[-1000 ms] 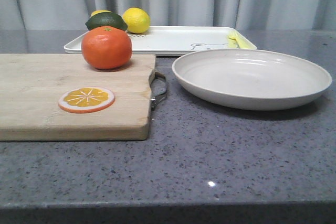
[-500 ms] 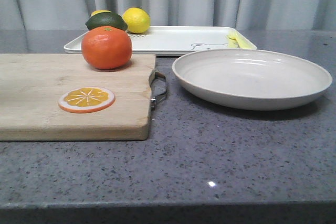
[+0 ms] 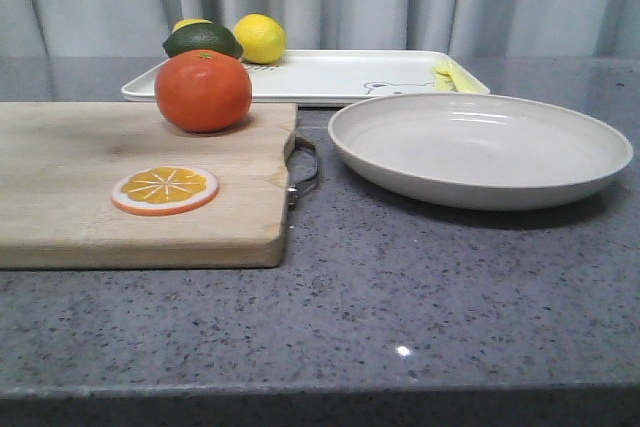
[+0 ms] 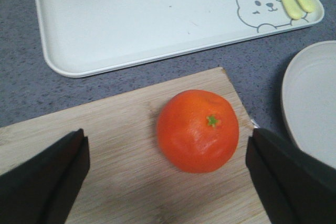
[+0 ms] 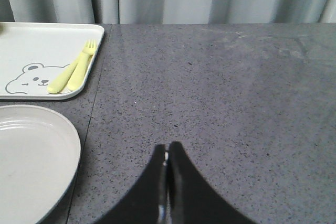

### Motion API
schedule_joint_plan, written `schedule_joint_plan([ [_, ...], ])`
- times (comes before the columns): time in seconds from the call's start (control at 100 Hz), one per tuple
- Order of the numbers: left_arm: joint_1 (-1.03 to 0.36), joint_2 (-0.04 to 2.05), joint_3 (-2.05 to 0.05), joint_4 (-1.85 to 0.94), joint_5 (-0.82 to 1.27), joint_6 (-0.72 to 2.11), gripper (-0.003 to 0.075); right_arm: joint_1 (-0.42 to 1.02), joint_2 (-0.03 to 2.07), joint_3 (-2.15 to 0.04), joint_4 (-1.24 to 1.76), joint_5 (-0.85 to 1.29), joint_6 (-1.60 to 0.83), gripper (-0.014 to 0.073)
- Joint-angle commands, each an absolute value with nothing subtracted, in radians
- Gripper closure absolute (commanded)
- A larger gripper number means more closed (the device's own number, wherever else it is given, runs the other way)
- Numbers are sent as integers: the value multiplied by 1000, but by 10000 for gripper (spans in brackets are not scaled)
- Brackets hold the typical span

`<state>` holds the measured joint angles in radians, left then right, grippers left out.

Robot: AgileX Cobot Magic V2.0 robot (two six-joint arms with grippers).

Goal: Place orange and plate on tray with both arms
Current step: 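Lower the left gripper over the orange and close on it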

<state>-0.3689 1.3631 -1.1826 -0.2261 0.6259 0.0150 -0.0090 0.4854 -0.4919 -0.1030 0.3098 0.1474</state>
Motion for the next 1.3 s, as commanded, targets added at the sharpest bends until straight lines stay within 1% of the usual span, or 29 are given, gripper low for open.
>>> schedule_joint_plan([
  [0.0,-396,1394,-1275,-252,607,8,132,-15,496,-528,-110,233,148,659],
  [0.16,-419,1502,-1376,-252,677,8,132,-15,496,-528,-110,233,148,659],
  [0.35,-419,1570,-1430,-252,710,8,132,-15,496,-528,-110,233,148,659],
  [1.12,-419,1683,-1439,-270,756,8,132,-15,496,-528,-110,233,148,659],
  [1.23,-419,1693,-1439,-272,762,8,141,-15,496,-528,-110,233,148,659],
  [1.29,-419,1693,-1439,-272,762,8,164,-15,496,-528,-110,233,148,659],
])
